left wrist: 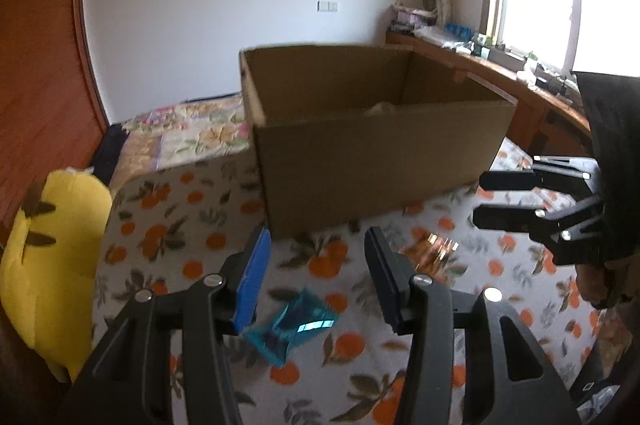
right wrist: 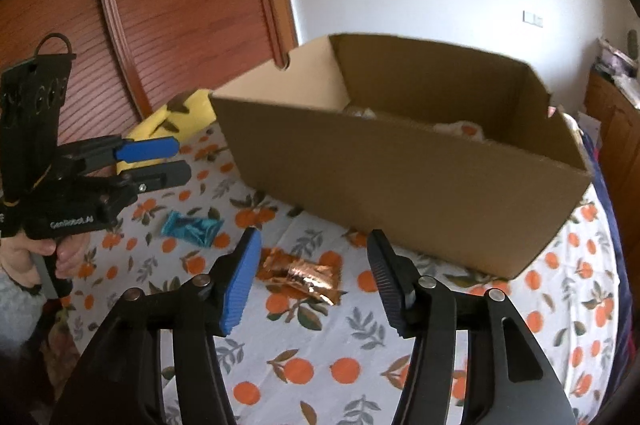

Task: Organize snacks
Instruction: 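Move both tools out of the box down toward the remaining snacks, then grasp the blue-teal candy with left tool while right grasps copper-wrapped bar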

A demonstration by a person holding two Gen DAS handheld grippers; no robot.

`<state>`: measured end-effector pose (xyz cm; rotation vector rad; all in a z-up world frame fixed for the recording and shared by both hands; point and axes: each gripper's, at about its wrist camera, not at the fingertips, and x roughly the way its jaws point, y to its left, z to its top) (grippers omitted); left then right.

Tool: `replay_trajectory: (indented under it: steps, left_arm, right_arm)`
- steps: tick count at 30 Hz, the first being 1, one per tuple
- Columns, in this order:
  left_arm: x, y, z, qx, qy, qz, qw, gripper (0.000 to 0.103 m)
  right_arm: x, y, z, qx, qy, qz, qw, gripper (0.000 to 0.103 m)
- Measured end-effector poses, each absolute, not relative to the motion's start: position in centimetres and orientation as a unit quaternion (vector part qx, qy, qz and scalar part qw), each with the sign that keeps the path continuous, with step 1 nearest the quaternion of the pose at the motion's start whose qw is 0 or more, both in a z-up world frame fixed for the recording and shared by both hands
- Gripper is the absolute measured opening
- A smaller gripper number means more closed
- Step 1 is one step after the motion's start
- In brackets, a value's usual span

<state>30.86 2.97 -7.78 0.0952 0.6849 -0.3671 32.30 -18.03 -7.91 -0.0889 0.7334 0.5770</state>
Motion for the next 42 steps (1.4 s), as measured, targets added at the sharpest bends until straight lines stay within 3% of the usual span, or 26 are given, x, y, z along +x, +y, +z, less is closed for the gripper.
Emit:
replay_trajectory:
  steps: [9,18,34,37,39,42]
  left_arm:
    - [30.2,3.6,-11.9,0.051,0.373,-0.175,0.91,0.049]
    - [30.2,4.4,-12.2,0.032,0.384,-0.185,0.904,0.049]
    - [30.4,4.0,-12.5,0.048,0.393,-0.171,0.902,0.049]
    - [30.7,3.8,-12.8,0.055,0.402,-0.168,0.899,0.049]
    - [30.8,3.6,-13.1,0.062,0.408,-0.168,0.895,0.049]
    - [31.0,3.5,-13.4,0.079,0.417,-0.163,0.891,0.049]
  right_arm:
    - [35.1,-15.0,-11.2,-0.069,0.391,0.295,0.869,0.06]
    - [36.7,-13.2,-13.0,-0.074,0.432,0.315,0.842,0.061]
    - [34.1,-14.0,-13.2,-0.12,0.428,0.299,0.844,0.061]
    - [33.9,-13.9,-13.4,-0.129,0.42,0.28,0.854,0.056]
    - [33.9,-14.1,-13.4,-0.135,0.412,0.264,0.862,0.04]
    - [34.1,-14.7,-13.4,-0.119,0.412,0.258,0.866,0.031]
